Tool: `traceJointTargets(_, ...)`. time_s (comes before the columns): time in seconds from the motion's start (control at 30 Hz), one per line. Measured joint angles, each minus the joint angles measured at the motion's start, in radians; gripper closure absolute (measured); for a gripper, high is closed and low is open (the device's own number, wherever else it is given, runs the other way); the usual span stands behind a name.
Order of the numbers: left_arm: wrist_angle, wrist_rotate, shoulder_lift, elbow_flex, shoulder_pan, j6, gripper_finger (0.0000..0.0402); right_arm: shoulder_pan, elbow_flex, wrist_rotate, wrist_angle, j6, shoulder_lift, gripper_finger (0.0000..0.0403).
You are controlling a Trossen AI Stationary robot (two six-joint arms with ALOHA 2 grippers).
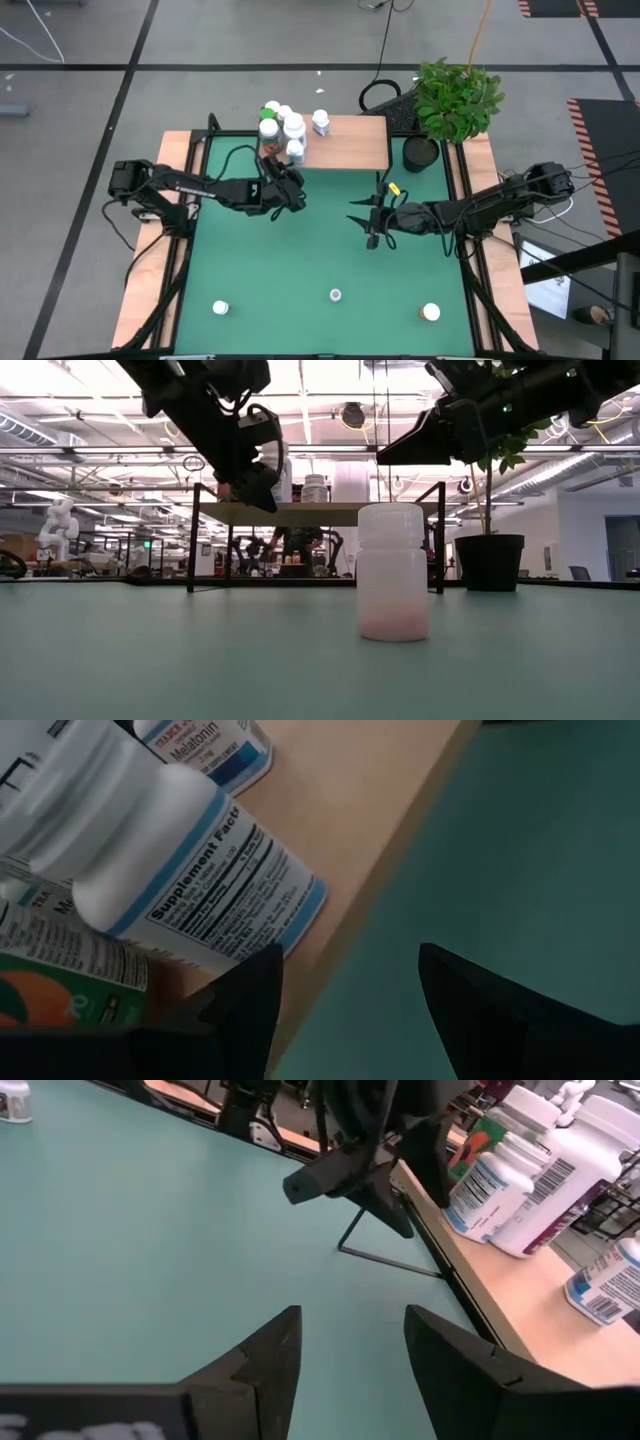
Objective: Pick and place medicine bottles onto shelf by color
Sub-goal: Adjust the blue bottle on the shelf, then put the black bottle on the shelf
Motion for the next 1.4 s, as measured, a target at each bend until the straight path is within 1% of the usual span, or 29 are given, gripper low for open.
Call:
traceJointTargets(0.17, 0.028, 0.011, 0.0, 0.0, 0.032, 0.012, 0.0165, 0.0, 0.0, 0.0, 0.0, 0.0, 0.0, 0.0232)
traceJointTargets(0.33, 0.028, 0.059, 0.0, 0.0, 0.069, 0.005, 0.0165, 0.0, 0.0, 0.0, -0.001, 0.0, 0.0, 0.0232)
traceJointTargets(0.5, 0.021, 0.066, -0.001, 0.0, 0.071, 0.008, 0.0165, 0.0, 0.0, -0.001, -0.001, -0.005, 0.0, 0.0232)
traceJointTargets(0.63, -0.083, 0.065, -0.045, 0.027, 0.023, -0.008, 0.0165, 0.0, 0.0, -0.013, 0.002, 0.008, -0.002, 0.023)
traceJointTargets(0.67, -0.102, 0.064, -0.056, 0.039, 0.009, -0.028, 0.0165, 0.0, 0.0, -0.034, 0.003, 0.009, -0.002, 0.0228)
traceJointTargets(0.73, -0.224, 0.066, -0.096, 0.047, -0.022, -0.079, 0.0165, -0.001, 0.0, -0.082, 0.013, 0.017, -0.002, 0.0219)
traceJointTargets(0.77, -0.257, 0.066, -0.108, 0.068, -0.04, -0.105, 0.0165, -0.001, 0.001, -0.103, 0.021, 0.028, -0.002, 0.0214)
traceJointTargets(0.8, -0.282, 0.073, -0.123, 0.088, -0.06, -0.136, 0.0164, 0.0, 0.001, -0.112, 0.023, 0.038, -0.002, 0.0208)
traceJointTargets(0.83, -0.345, 0.088, -0.145, 0.101, -0.078, -0.173, 0.0164, 0.003, 0.0, -0.112, 0.025, 0.045, -0.002, 0.0202)
traceJointTargets(0.87, -0.439, 0.113, -0.169, 0.116, -0.099, -0.211, 0.0164, 0.005, 0.001, -0.111, 0.025, 0.052, -0.003, 0.0195)
traceJointTargets(0.9, -0.519, 0.166, -0.185, 0.13, -0.122, -0.249, 0.0164, 0.006, 0.001, -0.111, 0.021, 0.058, -0.003, 0.019)
traceJointTargets(0.93, -0.559, 0.245, -0.198, 0.149, -0.141, -0.286, 0.0164, 0.008, 0.001, -0.112, 0.013, 0.062, -0.003, 0.0185)
traceJointTargets(1.03, -0.732, 0.533, -0.236, 0.161, -0.201, -0.389, 0.0164, 0.013, 0.0, -0.14, 0.013, 0.073, -0.006, 0.0174)
traceJointTargets(1.07, -0.755, 0.62, -0.246, 0.159, -0.226, -0.426, 0.0164, 0.014, 0.0, -0.145, 0.013, 0.073, -0.006, 0.0172)
traceJointTargets(1.13, -0.768, 0.73, -0.261, 0.138, -0.291, -0.508, 0.0164, 0.015, 0.0, -0.174, 0.02, 0.075, -0.005, 0.017)
traceJointTargets(1.23, -0.788, 0.802, -0.262, 0.1, -0.41, -0.628, 0.0164, 0.015, 0.0, -0.208, 0.018, 0.099, -0.006, 0.017)
traceJointTargets(1.33, -0.767, 0.817, -0.256, 0.072, -0.548, -0.78, 0.0164, 0.015, 0.0, -0.216, 0.018, 0.125, -0.006, 0.017)
traceJointTargets(1.4, -0.725, 0.811, -0.243, 0.065, -0.636, -0.871, 0.0164, 0.019, 0.0, -0.215, 0.017, 0.135, -0.006, 0.017)
